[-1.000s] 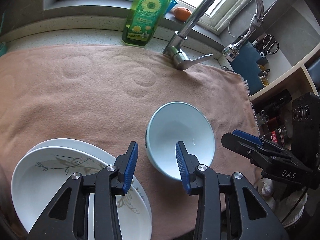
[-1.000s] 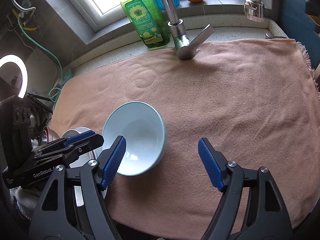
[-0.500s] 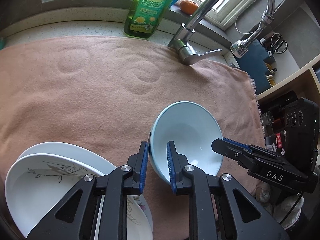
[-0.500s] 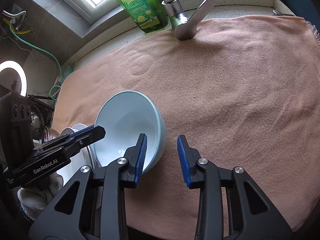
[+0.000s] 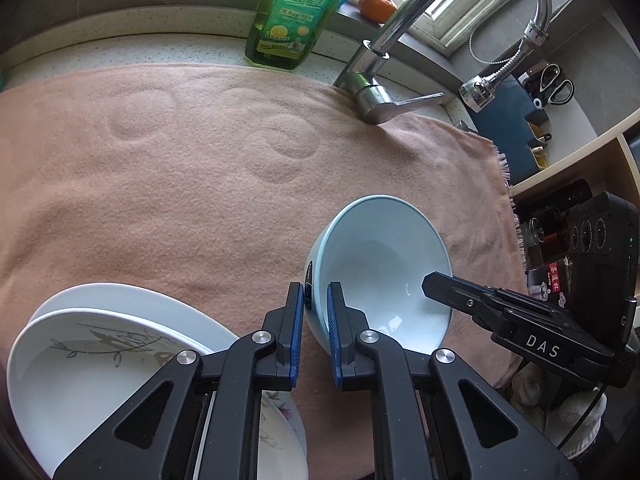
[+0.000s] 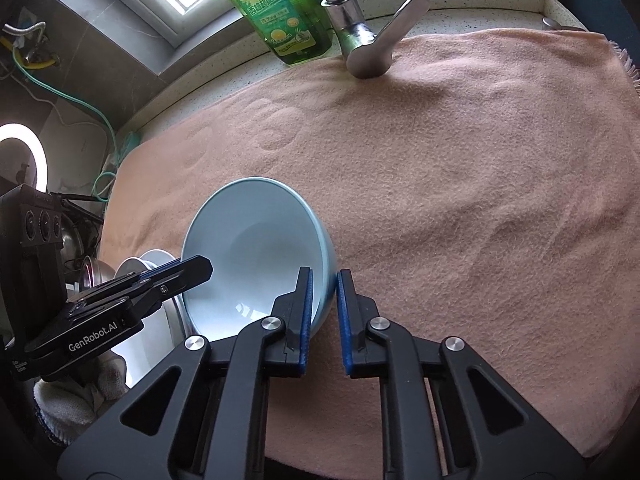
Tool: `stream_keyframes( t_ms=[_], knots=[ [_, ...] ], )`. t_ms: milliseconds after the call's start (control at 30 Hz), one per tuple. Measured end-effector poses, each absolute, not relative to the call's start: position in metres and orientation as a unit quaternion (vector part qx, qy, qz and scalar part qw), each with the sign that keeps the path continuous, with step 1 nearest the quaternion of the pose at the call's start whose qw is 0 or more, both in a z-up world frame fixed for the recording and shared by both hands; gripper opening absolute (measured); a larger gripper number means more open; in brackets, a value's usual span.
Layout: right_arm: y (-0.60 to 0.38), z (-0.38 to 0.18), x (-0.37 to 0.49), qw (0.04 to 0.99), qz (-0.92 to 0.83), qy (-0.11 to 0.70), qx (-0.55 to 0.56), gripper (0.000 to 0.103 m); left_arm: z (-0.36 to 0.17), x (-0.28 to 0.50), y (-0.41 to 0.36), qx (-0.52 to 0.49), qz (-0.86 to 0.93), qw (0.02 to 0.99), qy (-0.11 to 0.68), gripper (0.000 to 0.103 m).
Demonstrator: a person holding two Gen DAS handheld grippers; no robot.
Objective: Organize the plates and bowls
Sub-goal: 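Lift the white bowl and carry it over the nested steel bowls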
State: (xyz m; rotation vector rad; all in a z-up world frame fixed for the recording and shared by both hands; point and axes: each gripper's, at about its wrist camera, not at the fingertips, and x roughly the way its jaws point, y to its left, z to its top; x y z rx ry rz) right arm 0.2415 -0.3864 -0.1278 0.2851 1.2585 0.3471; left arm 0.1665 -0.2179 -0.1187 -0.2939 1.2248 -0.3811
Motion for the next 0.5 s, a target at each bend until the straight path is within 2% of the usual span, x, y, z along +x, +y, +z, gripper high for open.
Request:
stream_keyframes(
  t_ms=[500],
  knots=[
    [-0.340, -0.080, 0.226, 0.803, 0.170, 0.560, 0.115, 0.012, -0.073, 0.146, -0.180, -0.146, -0.184, 0.814, 0.532, 0.010]
  ],
)
